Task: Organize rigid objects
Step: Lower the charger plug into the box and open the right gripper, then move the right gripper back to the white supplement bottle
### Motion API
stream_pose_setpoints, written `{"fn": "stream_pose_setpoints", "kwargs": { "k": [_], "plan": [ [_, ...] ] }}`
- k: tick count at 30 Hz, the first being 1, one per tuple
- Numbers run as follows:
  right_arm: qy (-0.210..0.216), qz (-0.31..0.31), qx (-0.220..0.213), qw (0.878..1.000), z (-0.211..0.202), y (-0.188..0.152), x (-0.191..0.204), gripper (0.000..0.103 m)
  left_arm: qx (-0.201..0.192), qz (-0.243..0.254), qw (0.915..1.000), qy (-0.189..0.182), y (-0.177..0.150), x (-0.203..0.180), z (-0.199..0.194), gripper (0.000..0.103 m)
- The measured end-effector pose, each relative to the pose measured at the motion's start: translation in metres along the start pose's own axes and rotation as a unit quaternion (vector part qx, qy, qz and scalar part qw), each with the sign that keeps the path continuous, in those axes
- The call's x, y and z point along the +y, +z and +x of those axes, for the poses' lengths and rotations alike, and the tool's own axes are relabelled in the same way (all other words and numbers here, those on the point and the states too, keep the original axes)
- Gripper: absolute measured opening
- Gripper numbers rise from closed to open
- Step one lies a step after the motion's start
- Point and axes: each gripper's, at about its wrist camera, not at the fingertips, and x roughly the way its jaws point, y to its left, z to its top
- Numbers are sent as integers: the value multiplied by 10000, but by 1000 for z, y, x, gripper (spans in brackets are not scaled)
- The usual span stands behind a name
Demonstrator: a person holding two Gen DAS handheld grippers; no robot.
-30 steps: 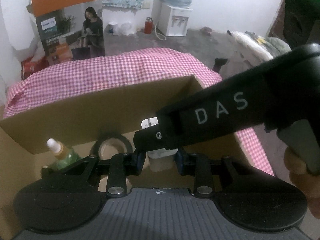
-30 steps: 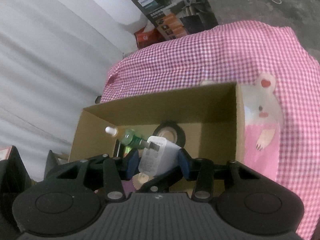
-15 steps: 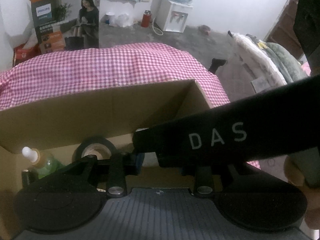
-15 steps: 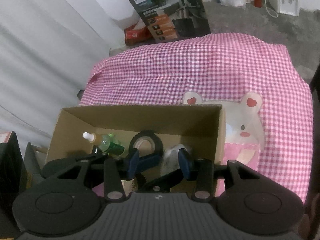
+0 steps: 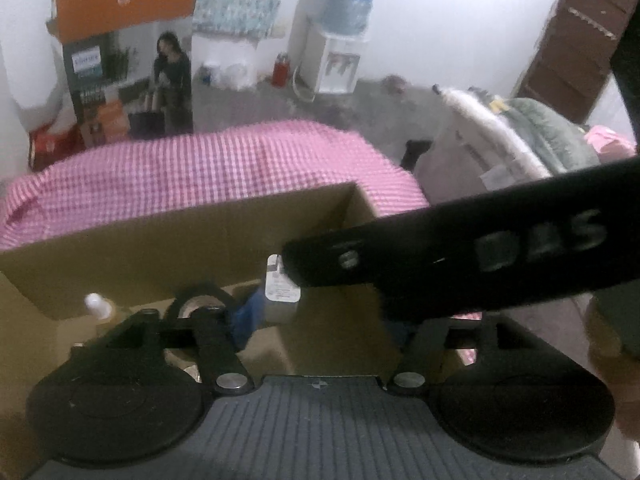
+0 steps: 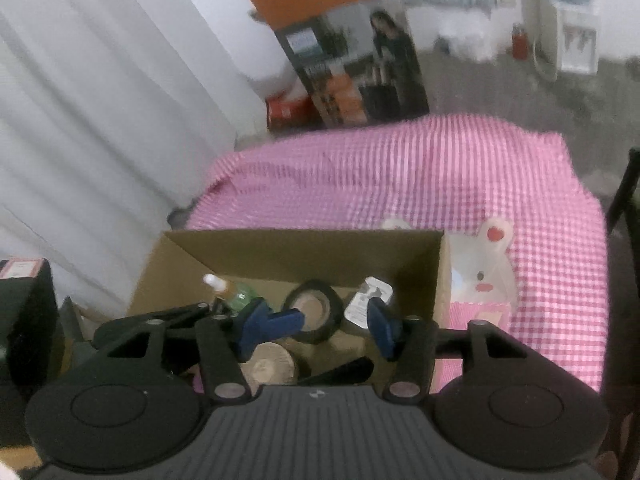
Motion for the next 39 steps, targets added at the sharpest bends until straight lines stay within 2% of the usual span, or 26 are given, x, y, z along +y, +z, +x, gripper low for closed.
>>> {"fn": "stream_pose_setpoints", "kwargs": {
  "k": [2,6,9,11,13,16,19,23,26,31,35,37,39],
  "plan": [
    [36,-41,-280,9996,-23,-10,8,65,-180,72,9998,-18,-6,-4,-18,72],
    [142,-132,-824,9964,-70,-34,24,75,-547,226,9981,-161,-25,-11,-57,85],
    [190,-217,-1172,9927,-105,-54,38,82,-840,362,9955,-264,-45,-15,-89,89],
    [252,-275,-1382,9897,-126,-68,49,94,-1045,358,9933,-345,-59,-16,-109,93],
    [243,-413,-1608,9858,-145,-83,61,100,-1213,332,9909,-480,-74,-15,-128,97],
    [65,-679,-1822,9809,-166,-105,82,103,-1275,535,9879,-708,-94,-13,-149,103],
    [-57,-951,-1864,9779,-179,-121,104,103,-1284,628,9876,-644,-117,-11,-167,103],
    [-354,-1274,-1822,9743,-187,-140,134,103,-1322,563,9875,-651,-147,-4,-187,103],
    [-716,-1655,-1820,9666,-186,-156,157,103,-1431,390,9872,-584,-172,11,-201,103],
    [-1348,-2097,-1534,9562,-160,-180,197,103,-1489,-25,9881,-387,-203,36,-218,103],
    [-1411,-2323,-1437,9516,-141,-198,219,103,-1701,-220,9851,-137,-219,53,-228,103],
    [-1301,-2487,-1482,9483,-135,-207,226,103,-1822,-233,9829,112,-226,56,-232,103],
    [-1050,-2519,-1523,9499,-129,-213,226,103,-1737,-254,9842,254,-231,60,-231,103]
  ]
}}
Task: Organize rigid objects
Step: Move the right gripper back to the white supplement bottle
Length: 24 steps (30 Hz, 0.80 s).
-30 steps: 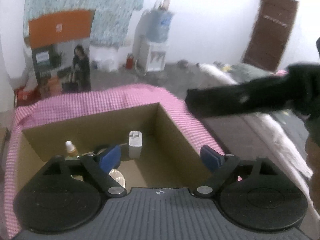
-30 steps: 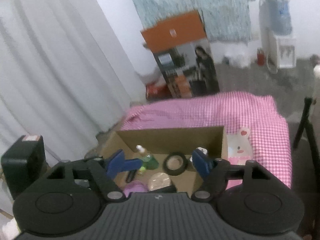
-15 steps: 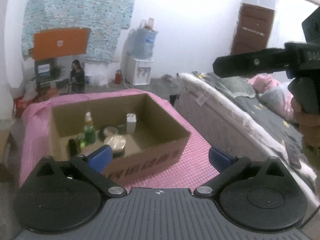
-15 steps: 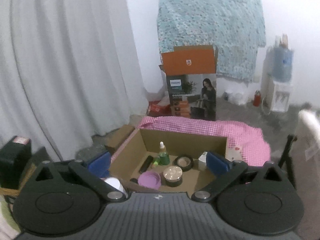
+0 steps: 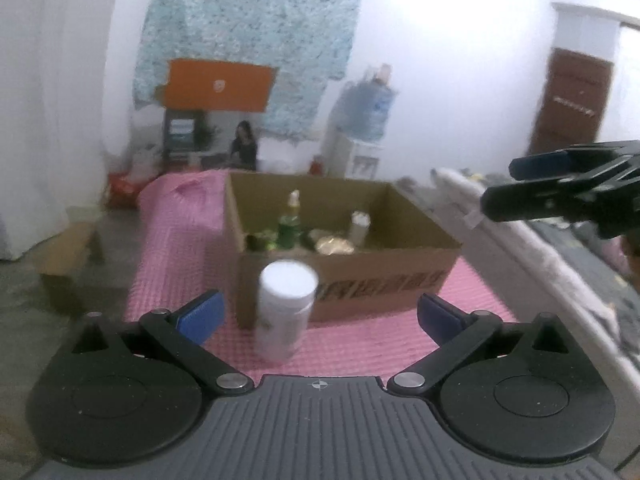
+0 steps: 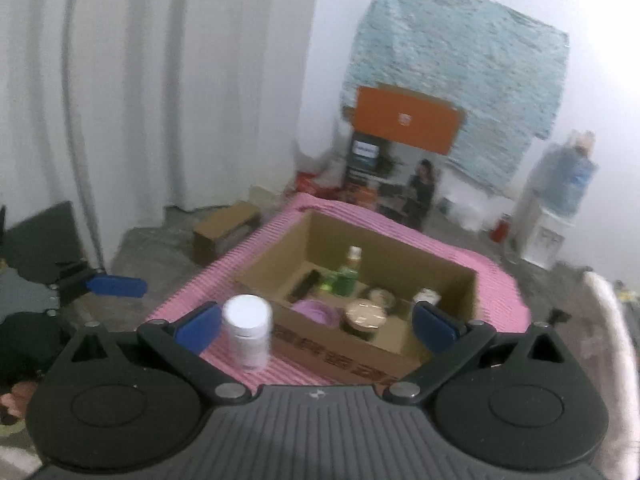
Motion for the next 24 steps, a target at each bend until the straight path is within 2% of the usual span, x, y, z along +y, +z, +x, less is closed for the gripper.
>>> {"fn": "stream_pose_setpoints", "kwargs": {
  "k": [5,8,13,17,21,23,24],
  "plan": [
    [661,499,-124,9965,12,-20,-4,103,256,-65,9996,98,-16,9,11,103],
    [736,778,-138,9942,27,-28,-7,103,231,33,9994,249,-21,10,22,103],
    [1051,1355,-124,9851,56,-39,-7,103,287,473,9936,985,-29,6,57,103],
    [1035,1488,-18,9834,85,-45,1,102,470,610,9913,1072,-31,6,81,103],
    [1075,1605,172,9810,108,-48,7,95,506,743,9895,1130,-28,4,96,100],
    [1164,1747,277,9773,120,-49,4,83,502,794,9898,1074,-26,4,101,96],
    [1199,1806,330,9757,125,-49,2,80,488,807,9899,1058,-25,4,104,93]
  ]
}}
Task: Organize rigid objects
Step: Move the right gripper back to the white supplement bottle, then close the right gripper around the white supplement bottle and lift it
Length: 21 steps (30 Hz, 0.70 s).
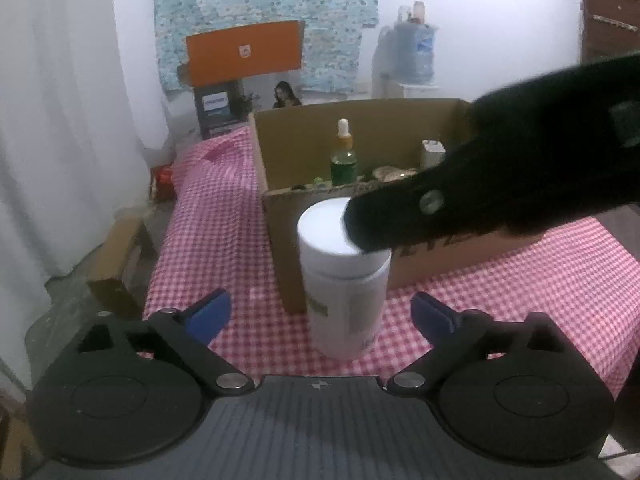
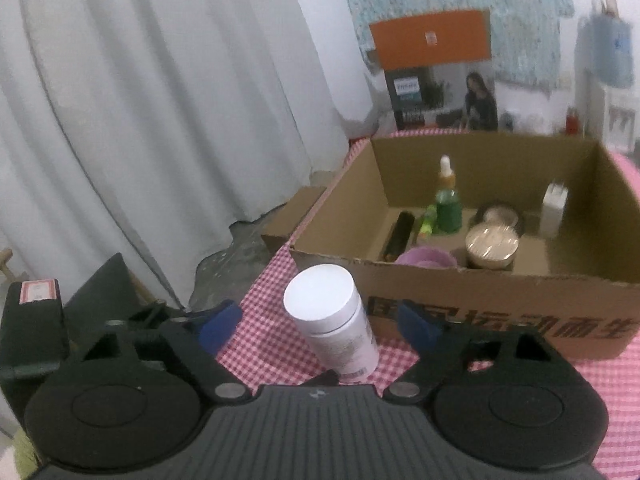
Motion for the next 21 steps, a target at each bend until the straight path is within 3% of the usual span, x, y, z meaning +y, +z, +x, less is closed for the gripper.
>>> {"fn": "stream_pose_setpoints", "kwargs": {
  "k": [7,12,17,21],
  "plan": [
    [160,379,138,9991,16,4,-14,64,35,84,9999,-46,3,-7,14,81],
    [219,675,212,9973,25,7,-24,57,184,166,9997,30,6,-15,21,64],
    [439,955,331,9939,32,8,-33,40,247,148,9995,126,9,-20,21,58],
    [556,1140,313,9914,34,7,-39,36,273,128,9994,198,10,-24,20,55]
  ]
}}
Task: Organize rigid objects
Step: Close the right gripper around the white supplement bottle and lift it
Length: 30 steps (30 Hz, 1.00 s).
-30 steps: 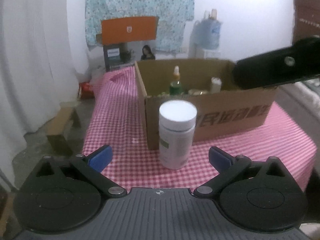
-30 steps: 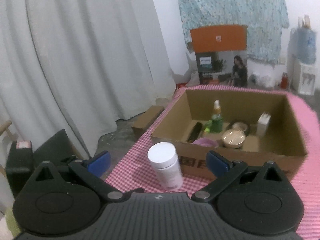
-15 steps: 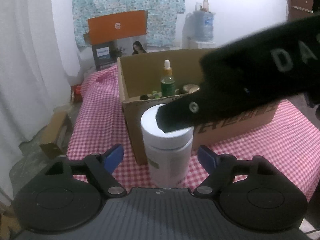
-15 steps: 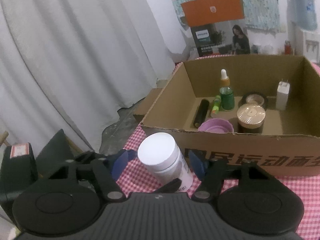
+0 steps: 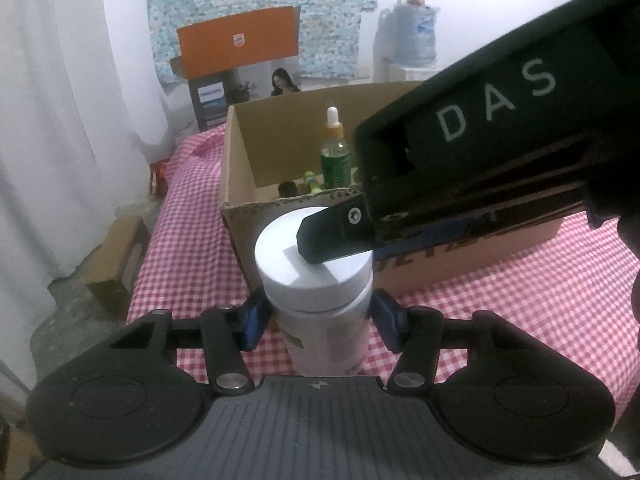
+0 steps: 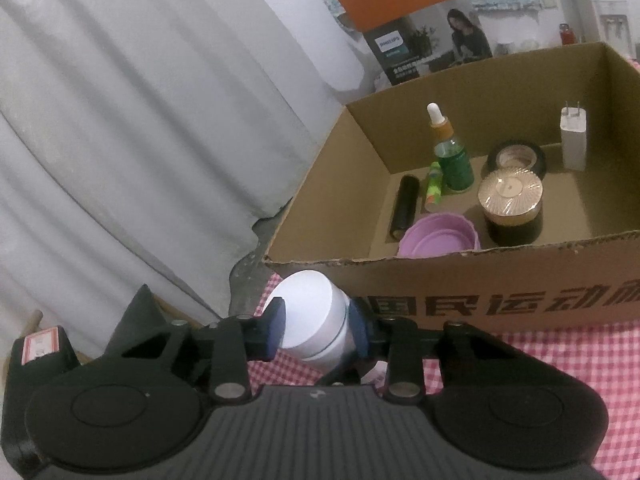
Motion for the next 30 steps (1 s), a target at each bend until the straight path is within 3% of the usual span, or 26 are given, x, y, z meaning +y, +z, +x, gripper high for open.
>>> {"fn": "stream_pose_setpoints", "kwargs": {
  "k": [11,21,30],
  "plan": [
    [-12,161,11,9999,-6,0,-8,37,85,-52,9999,-97,9,-6,4,54],
    [-226,254,17,9994,-22,-2,-16,41,156,21,9988,-472,11,-17,6,54],
    [-250,344,25,9991,-25,-2,-24,43,118,99,9986,-501,13,-21,9,54]
  ]
}}
